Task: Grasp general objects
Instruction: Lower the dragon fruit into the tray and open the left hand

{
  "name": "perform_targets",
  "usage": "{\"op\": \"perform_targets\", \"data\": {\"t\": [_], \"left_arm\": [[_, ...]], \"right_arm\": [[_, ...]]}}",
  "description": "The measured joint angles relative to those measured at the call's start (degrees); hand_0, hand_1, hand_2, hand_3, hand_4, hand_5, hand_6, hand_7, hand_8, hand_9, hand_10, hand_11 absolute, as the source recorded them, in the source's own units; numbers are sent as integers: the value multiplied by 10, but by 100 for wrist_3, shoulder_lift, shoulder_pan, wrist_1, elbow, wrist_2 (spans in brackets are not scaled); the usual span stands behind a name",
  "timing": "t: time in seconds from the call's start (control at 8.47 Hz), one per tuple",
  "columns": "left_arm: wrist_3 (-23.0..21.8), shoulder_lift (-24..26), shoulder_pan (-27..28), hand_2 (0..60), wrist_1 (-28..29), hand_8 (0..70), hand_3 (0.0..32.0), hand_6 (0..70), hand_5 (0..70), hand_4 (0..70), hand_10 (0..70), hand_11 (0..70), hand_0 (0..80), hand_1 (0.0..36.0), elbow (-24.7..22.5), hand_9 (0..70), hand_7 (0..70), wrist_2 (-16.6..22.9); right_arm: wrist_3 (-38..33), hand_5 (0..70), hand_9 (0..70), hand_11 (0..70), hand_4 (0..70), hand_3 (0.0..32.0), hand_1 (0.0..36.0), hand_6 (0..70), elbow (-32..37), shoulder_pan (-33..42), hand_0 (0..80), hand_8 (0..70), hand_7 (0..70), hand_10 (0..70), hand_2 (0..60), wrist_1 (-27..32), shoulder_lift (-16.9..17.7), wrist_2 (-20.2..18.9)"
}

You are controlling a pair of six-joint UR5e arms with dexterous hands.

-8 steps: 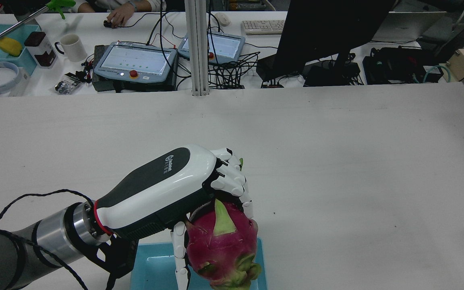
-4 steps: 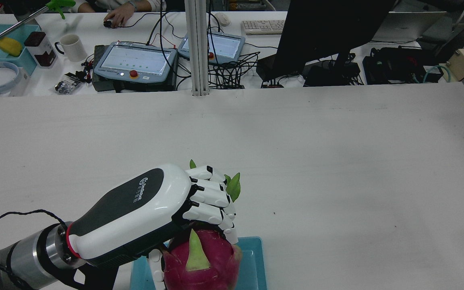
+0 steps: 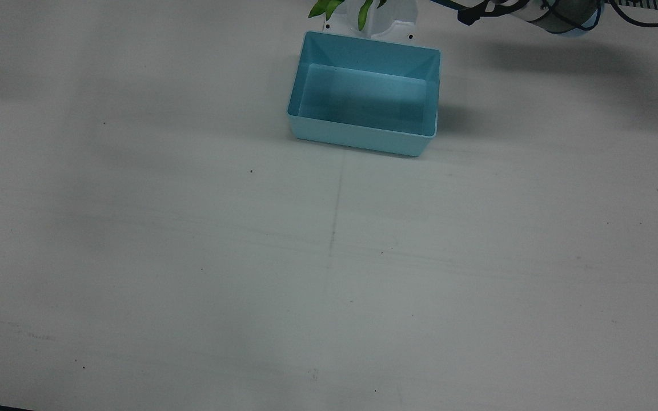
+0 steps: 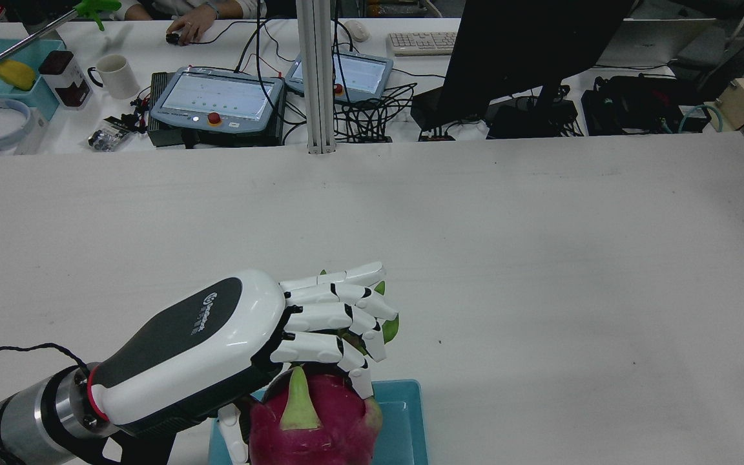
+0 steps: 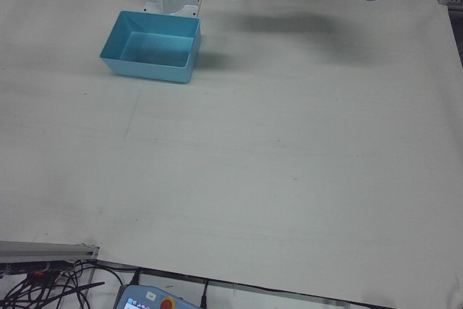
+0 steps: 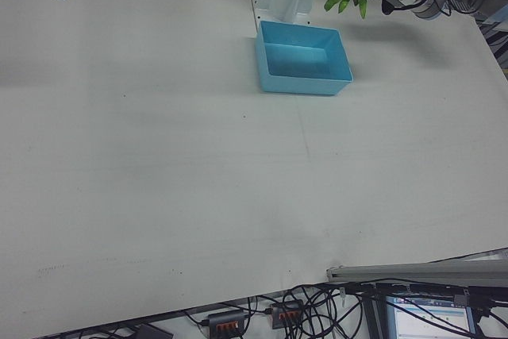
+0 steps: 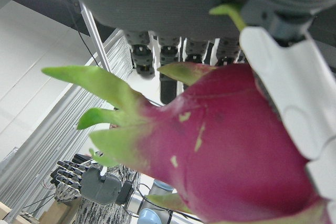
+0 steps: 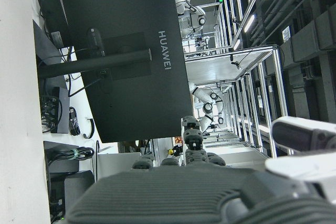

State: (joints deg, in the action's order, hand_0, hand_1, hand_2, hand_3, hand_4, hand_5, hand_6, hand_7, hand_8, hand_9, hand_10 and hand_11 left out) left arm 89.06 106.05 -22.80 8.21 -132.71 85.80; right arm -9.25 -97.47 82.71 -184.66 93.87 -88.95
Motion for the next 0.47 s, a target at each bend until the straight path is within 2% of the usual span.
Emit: {"op": "perform_targets", "data": {"t": [0.24,0.35,0.47], "left_arm": [[5,-249,-3,0,325,130,0,200,465,240,117,179,490,74,-6,160,351,-35],[6,-386,-4,0,518,65,0,90,336,99,84,137,507,124,-2,109,304,-59],[3,-460,-4,0,636,26,40,0,25,0,79,138,526,173,9,32,132,-72]], "right_arm": [[-2,0,0,0,0,0,0,0,0,0,0,0,0,0,0,0,-2,5],[-1,0,0,0,0,0,0,0,0,0,0,0,0,0,0,0,-2,5],[-2,0,0,0,0,0,0,0,0,0,0,0,0,0,0,0,-2,3]]}}
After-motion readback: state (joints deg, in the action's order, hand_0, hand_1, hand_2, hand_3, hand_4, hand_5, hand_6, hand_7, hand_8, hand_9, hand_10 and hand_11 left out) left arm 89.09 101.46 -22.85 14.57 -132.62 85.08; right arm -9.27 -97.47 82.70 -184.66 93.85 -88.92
